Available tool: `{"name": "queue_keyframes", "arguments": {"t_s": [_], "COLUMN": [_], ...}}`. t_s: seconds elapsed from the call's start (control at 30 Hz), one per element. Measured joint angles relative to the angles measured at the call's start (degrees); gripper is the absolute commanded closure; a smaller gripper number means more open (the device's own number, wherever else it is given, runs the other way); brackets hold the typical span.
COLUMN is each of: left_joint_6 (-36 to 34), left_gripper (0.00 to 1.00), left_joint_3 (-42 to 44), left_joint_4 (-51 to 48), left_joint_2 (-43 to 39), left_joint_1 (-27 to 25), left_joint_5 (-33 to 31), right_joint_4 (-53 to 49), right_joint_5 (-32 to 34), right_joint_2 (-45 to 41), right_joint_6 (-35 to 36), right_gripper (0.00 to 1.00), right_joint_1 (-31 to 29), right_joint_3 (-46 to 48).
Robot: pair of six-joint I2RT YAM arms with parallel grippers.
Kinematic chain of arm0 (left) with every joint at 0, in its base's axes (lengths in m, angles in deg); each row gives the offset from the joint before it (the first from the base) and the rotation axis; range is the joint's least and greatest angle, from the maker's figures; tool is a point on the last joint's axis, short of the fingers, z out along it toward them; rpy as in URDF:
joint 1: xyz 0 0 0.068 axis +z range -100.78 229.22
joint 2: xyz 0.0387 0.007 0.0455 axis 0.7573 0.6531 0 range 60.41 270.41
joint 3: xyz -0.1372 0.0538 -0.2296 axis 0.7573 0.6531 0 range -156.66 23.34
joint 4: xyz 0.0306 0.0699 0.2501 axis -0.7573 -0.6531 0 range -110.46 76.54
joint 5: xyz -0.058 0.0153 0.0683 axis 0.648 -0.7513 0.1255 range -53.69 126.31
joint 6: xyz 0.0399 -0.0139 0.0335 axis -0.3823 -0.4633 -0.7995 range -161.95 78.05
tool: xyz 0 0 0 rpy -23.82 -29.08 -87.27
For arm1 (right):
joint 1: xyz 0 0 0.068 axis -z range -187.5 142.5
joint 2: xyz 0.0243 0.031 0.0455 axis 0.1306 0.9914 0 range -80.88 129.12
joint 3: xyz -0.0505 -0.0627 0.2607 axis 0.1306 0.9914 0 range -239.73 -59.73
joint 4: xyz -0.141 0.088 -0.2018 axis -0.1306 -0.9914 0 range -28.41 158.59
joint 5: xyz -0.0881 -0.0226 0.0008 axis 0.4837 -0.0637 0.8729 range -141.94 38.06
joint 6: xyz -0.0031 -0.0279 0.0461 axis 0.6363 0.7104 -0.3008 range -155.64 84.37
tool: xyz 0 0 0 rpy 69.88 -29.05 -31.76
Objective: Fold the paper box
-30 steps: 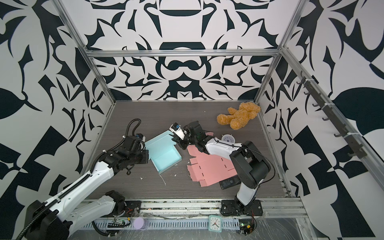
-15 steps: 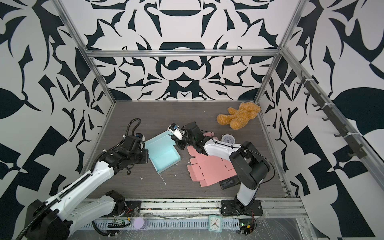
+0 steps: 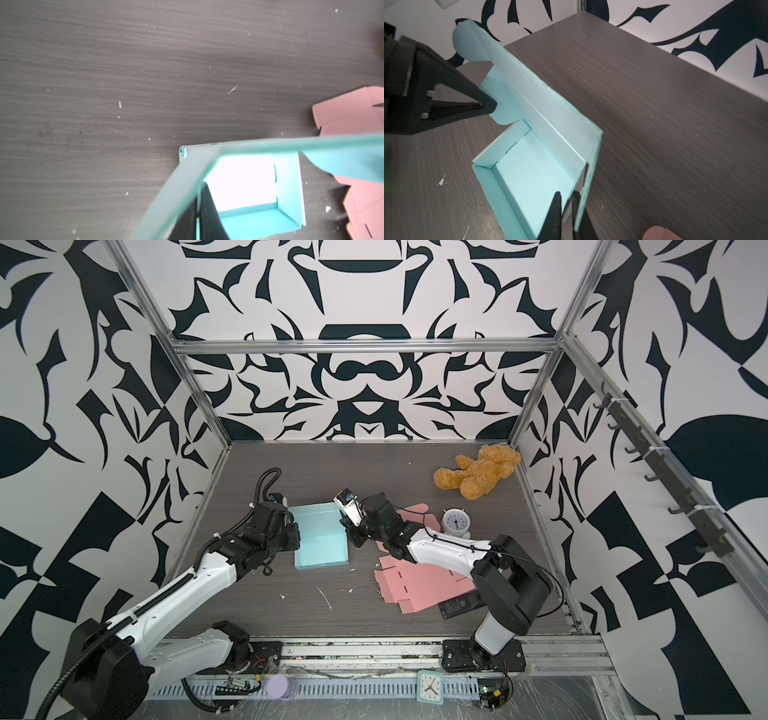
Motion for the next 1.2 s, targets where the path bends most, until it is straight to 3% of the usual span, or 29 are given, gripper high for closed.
{"name": "queue_keyframes", "arguments": {"t_s": [0.63,1.2], "left_joint_6": [-3.4,-3.7], "left_gripper": [0.92,0.92], "left_joint_3": [11.9,15.8], "left_joint_4": [21.7,26.8], "left_joint_2": [1.7,2.4], "left_joint_1": [-1.1,-8.0], "left_joint_5": [-0.9,-7.9], "right_joint_4": [-2.7,-3.4], "right_joint_5": [2.3,4.7], "right_joint_2": [1.5,0.4], "right_joint_6": [-2.5,-2.4], "right_gripper": [0.82,0.81], "right_joint_1": [-0.7,-1.4], "right_joint_3": [0.0,4.5]}}
